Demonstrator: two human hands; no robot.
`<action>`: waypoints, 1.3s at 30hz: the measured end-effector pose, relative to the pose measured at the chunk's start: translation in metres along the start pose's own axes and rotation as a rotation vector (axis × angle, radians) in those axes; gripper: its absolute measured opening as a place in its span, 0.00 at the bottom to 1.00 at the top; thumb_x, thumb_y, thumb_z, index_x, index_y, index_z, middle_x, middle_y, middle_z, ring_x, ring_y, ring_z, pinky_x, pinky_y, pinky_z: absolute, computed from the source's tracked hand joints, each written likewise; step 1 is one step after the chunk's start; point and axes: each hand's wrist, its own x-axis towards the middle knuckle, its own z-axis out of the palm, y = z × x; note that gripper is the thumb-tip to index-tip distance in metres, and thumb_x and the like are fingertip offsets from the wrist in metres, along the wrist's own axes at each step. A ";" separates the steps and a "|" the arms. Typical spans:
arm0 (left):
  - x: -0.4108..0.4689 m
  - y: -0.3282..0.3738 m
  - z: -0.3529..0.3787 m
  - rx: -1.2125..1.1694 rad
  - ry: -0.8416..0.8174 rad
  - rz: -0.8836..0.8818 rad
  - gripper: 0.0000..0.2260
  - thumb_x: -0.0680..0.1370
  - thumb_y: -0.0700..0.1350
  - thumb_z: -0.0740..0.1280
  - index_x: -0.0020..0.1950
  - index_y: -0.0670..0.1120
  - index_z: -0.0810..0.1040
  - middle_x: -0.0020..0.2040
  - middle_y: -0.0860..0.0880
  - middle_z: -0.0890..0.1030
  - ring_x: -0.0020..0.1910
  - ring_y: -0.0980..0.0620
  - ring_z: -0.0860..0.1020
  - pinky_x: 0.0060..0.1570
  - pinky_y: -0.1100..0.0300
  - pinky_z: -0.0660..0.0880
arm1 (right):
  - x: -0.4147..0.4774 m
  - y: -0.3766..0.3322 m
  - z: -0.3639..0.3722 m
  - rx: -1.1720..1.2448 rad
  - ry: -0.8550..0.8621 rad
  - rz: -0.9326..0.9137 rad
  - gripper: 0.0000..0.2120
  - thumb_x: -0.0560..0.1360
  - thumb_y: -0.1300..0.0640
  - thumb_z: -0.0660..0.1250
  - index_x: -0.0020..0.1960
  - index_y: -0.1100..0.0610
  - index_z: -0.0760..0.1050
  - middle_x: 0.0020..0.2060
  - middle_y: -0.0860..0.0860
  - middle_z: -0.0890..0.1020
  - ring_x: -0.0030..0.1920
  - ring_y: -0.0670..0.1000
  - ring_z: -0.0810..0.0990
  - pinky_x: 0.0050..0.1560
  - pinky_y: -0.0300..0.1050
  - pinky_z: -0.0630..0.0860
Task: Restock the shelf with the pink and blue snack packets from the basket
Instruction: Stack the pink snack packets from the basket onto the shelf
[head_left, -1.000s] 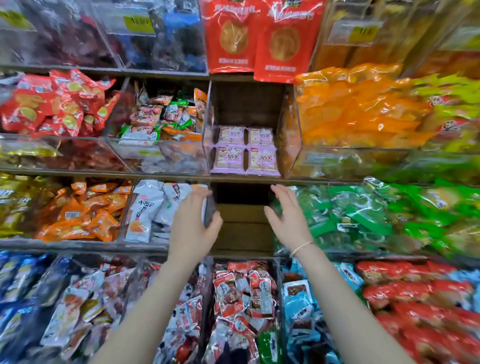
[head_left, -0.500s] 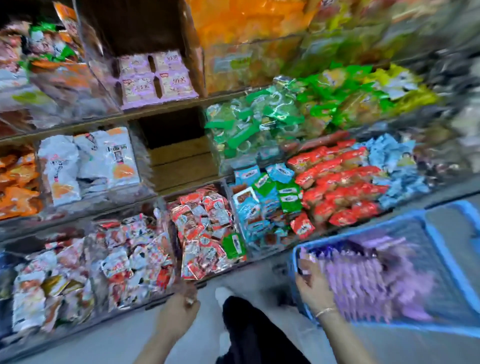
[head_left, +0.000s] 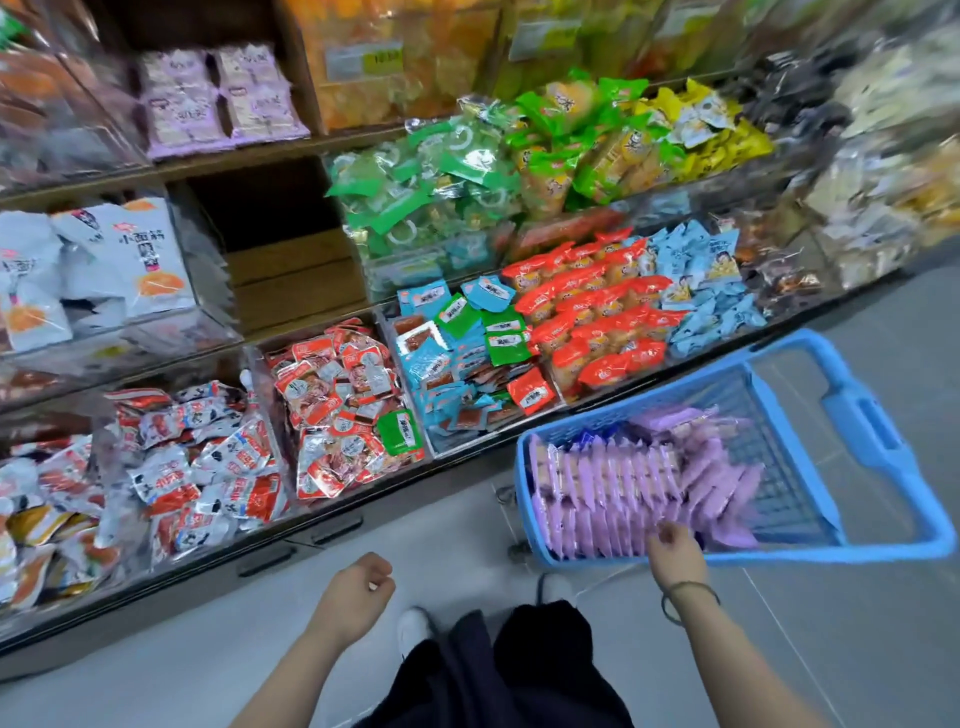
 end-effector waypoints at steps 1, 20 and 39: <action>0.003 0.008 0.007 0.011 -0.002 0.009 0.08 0.78 0.42 0.62 0.56 0.45 0.76 0.52 0.48 0.79 0.45 0.51 0.75 0.36 0.65 0.69 | 0.008 -0.002 -0.010 0.020 0.020 0.012 0.15 0.75 0.63 0.63 0.58 0.72 0.72 0.55 0.68 0.77 0.56 0.63 0.76 0.56 0.51 0.69; 0.094 0.277 0.236 0.429 -0.176 0.276 0.31 0.80 0.47 0.59 0.79 0.50 0.46 0.79 0.50 0.41 0.78 0.48 0.43 0.75 0.51 0.51 | 0.191 0.035 -0.093 -0.173 -0.268 0.069 0.54 0.67 0.45 0.74 0.76 0.62 0.40 0.75 0.60 0.50 0.74 0.58 0.55 0.73 0.48 0.56; 0.069 0.378 0.238 -0.320 -0.295 0.042 0.23 0.78 0.55 0.64 0.71 0.52 0.65 0.68 0.50 0.70 0.55 0.53 0.74 0.52 0.56 0.77 | 0.172 0.022 -0.161 0.097 -0.214 -0.241 0.09 0.70 0.66 0.66 0.50 0.62 0.72 0.48 0.64 0.76 0.44 0.55 0.74 0.48 0.51 0.72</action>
